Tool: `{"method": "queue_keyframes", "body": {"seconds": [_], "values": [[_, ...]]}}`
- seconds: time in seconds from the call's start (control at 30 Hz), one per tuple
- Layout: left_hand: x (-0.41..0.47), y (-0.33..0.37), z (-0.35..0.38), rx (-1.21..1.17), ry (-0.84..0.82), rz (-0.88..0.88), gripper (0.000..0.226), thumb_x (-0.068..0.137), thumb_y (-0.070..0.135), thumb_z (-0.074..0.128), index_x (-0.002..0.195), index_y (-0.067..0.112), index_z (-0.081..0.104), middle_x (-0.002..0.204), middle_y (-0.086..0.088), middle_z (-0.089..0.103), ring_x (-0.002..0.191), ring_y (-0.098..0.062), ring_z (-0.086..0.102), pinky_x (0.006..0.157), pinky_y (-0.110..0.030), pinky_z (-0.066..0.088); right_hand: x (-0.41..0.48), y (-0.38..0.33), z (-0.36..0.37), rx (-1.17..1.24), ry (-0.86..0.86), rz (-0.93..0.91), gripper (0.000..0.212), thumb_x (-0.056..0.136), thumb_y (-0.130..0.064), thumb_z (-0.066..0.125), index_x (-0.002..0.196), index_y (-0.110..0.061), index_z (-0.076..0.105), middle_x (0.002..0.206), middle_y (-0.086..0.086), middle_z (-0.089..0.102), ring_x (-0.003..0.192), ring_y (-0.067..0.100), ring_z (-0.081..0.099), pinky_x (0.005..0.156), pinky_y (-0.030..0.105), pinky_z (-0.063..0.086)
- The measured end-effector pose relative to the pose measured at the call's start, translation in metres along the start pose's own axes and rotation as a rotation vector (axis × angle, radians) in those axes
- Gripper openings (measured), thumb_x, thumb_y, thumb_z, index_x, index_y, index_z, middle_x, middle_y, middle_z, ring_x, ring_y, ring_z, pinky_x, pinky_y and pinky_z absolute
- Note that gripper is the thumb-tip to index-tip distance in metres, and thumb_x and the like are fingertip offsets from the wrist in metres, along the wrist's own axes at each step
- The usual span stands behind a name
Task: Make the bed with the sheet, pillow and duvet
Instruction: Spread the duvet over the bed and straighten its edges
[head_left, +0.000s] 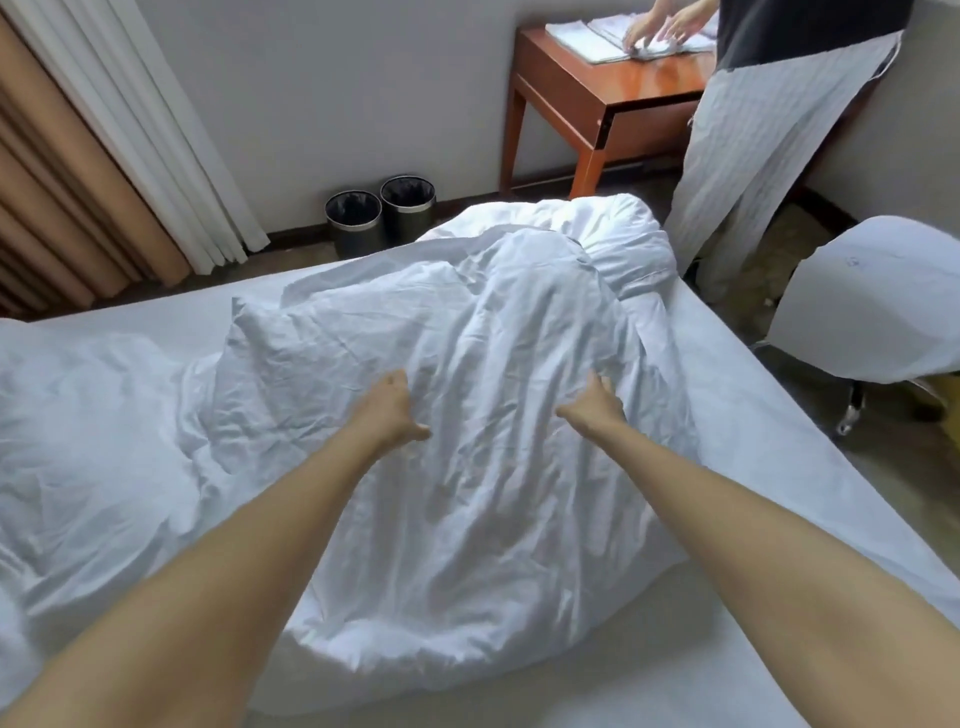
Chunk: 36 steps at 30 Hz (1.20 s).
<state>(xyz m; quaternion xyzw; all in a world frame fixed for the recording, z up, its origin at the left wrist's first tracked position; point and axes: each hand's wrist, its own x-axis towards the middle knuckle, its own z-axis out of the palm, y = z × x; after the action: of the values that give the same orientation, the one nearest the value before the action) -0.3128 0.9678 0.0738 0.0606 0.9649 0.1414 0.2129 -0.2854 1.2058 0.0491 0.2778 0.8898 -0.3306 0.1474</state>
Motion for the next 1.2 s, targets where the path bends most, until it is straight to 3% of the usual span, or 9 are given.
{"method": "queue_keyframes", "body": {"seconds": [0.17, 0.37, 0.47, 0.57, 0.7, 0.8, 0.9, 1.1, 1.2], "values": [[0.070, 0.016, 0.021, 0.273, -0.019, -0.120, 0.105, 0.079, 0.036, 0.071, 0.149, 0.007, -0.002, 0.158, -0.012, -0.008, 0.147, -0.023, -0.006, 0.116, -0.051, 0.003, 0.089, 0.014, -0.022, -0.078, 0.089, 0.020, 0.098, 0.081, -0.019, 0.066, 0.150, -0.010, -0.002, 0.159, 0.008, -0.006, 0.147, 0.023, -0.007, 0.117, 0.044, 0.003], [0.121, 0.021, 0.065, 0.534, 0.046, -0.051, 0.032, 0.093, 0.012, 0.044, 0.125, 0.008, 0.049, 0.129, -0.011, 0.053, 0.122, -0.028, 0.049, 0.098, -0.037, 0.037, 0.141, 0.042, 0.010, 0.010, 0.073, 0.112, 0.064, 0.075, -0.017, 0.062, 0.133, -0.008, 0.038, 0.138, 0.011, 0.045, 0.131, 0.028, 0.041, 0.109, 0.043, 0.028], [0.116, 0.022, 0.088, 0.511, 0.026, -0.038, 0.029, 0.094, 0.012, 0.040, 0.117, 0.006, 0.056, 0.124, -0.015, 0.057, 0.117, -0.032, 0.054, 0.092, -0.036, 0.042, 0.139, 0.069, 0.028, -0.057, 0.097, 0.086, 0.033, 0.086, -0.012, 0.052, 0.118, -0.003, 0.057, 0.123, 0.022, 0.058, 0.118, 0.038, 0.053, 0.098, 0.039, 0.041], [0.093, 0.022, 0.106, 0.435, -0.048, -0.042, 0.032, 0.094, 0.024, 0.045, 0.119, 0.008, 0.057, 0.126, -0.014, 0.057, 0.116, -0.031, 0.054, 0.091, -0.033, 0.044, 0.128, 0.094, 0.032, 0.019, 0.053, 0.113, 0.028, 0.090, -0.016, 0.053, 0.113, -0.003, 0.063, 0.121, 0.023, 0.061, 0.115, 0.039, 0.055, 0.093, 0.038, 0.044], [0.054, 0.032, 0.098, 0.406, -0.184, -0.063, 0.035, 0.095, 0.024, 0.041, 0.121, 0.006, 0.056, 0.127, -0.017, 0.057, 0.117, -0.030, 0.054, 0.093, -0.031, 0.044, 0.096, 0.106, 0.020, -0.115, -0.081, 0.044, 0.030, 0.095, -0.018, 0.049, 0.120, -0.003, 0.056, 0.127, 0.019, 0.058, 0.118, 0.033, 0.054, 0.094, 0.034, 0.042], [0.015, 0.044, 0.070, 0.352, -0.291, -0.102, 0.039, 0.092, 0.034, 0.043, 0.104, 0.003, 0.064, 0.114, -0.020, 0.064, 0.106, -0.032, 0.060, 0.086, -0.031, 0.046, 0.060, 0.111, 0.004, -0.259, -0.216, -0.082, 0.036, 0.102, -0.013, 0.029, 0.133, -0.001, 0.042, 0.139, 0.017, 0.047, 0.126, 0.030, 0.047, 0.101, 0.031, 0.037], [-0.011, 0.062, 0.039, 0.190, -0.298, -0.083, 0.048, 0.078, 0.052, 0.051, 0.086, 0.006, 0.064, 0.098, -0.017, 0.067, 0.090, -0.030, 0.061, 0.074, -0.031, 0.045, 0.016, 0.110, -0.010, -0.319, -0.346, -0.196, 0.040, 0.102, -0.012, 0.029, 0.139, -0.001, 0.037, 0.143, 0.016, 0.042, 0.129, 0.028, 0.044, 0.100, 0.029, 0.035], [-0.047, 0.151, 0.023, -0.492, -0.017, -0.118, 0.089, 0.076, 0.051, 0.065, 0.141, 0.002, 0.028, 0.139, -0.010, 0.044, 0.124, -0.026, 0.046, 0.095, -0.031, 0.039, -0.073, 0.096, -0.027, -0.277, -0.347, -0.376, 0.034, 0.098, -0.012, 0.036, 0.123, 0.004, 0.051, 0.128, 0.024, 0.053, 0.117, 0.034, 0.052, 0.091, 0.030, 0.039], [-0.074, 0.177, 0.032, -0.714, 0.007, -0.184, 0.117, 0.071, 0.053, 0.072, 0.148, 0.001, 0.001, 0.149, -0.012, 0.031, 0.134, -0.028, 0.037, 0.110, -0.035, 0.033, -0.116, 0.104, -0.035, -0.245, -0.395, -0.419, 0.026, 0.094, -0.016, 0.042, 0.110, -0.001, 0.058, 0.121, 0.023, 0.057, 0.111, 0.035, 0.055, 0.087, 0.031, 0.043]]}}
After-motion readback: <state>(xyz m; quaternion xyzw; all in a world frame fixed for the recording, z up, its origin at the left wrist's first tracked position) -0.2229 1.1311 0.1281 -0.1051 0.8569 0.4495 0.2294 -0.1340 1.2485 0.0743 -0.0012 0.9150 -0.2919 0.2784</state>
